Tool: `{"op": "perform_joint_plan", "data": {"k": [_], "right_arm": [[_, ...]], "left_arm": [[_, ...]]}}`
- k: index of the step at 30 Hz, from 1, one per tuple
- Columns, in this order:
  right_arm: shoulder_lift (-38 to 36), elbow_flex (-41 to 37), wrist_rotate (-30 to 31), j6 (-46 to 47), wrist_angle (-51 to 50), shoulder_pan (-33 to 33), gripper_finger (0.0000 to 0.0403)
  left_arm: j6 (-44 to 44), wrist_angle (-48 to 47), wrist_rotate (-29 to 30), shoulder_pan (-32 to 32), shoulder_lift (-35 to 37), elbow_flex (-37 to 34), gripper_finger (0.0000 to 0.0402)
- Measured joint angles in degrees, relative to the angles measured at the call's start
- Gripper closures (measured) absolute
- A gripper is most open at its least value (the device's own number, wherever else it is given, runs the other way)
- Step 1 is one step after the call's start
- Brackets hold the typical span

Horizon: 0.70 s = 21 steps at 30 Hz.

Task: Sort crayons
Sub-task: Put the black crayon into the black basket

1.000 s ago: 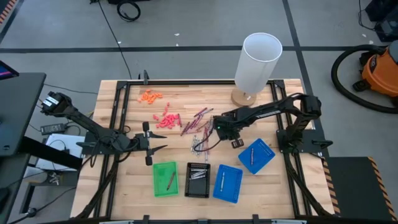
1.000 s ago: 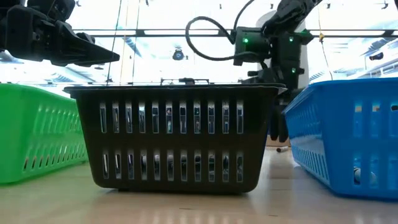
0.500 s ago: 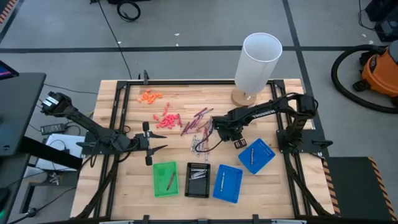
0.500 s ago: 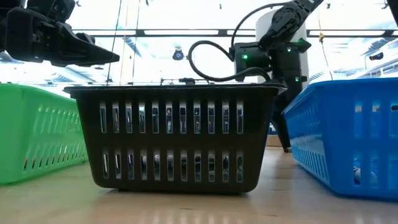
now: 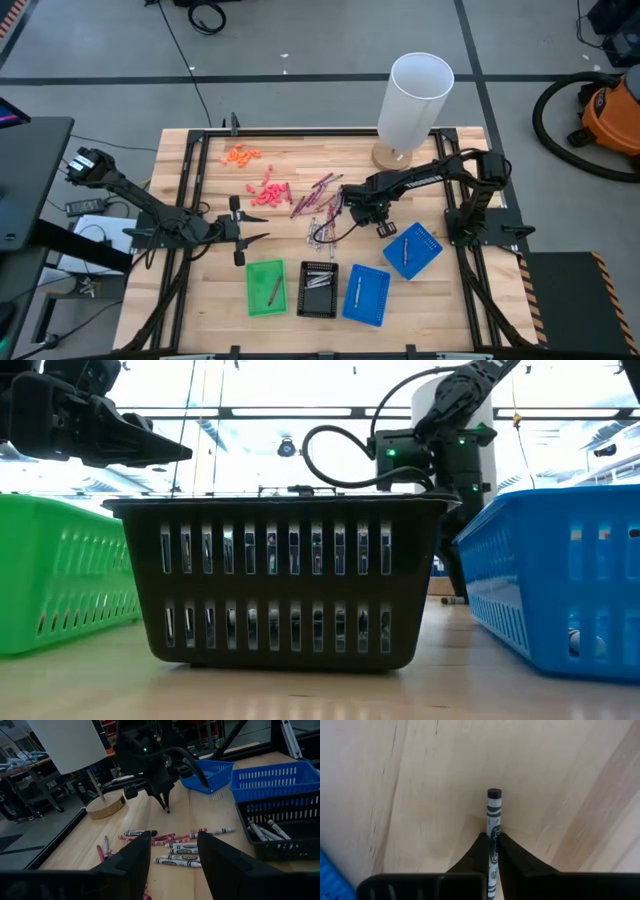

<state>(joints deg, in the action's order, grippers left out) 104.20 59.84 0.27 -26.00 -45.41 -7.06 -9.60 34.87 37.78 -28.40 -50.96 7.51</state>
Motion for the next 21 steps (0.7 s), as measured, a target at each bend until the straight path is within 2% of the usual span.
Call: {"op": "perform_joint_plan", "data": {"k": [21], "right_arm": [[0.57, 13.87, 0.23, 10.24, 1.88, 8.37, 0.0367]], "left_arm": [[1.07, -0.74, 0.00, 0.00, 0.00, -0.02, 0.0228]]}}
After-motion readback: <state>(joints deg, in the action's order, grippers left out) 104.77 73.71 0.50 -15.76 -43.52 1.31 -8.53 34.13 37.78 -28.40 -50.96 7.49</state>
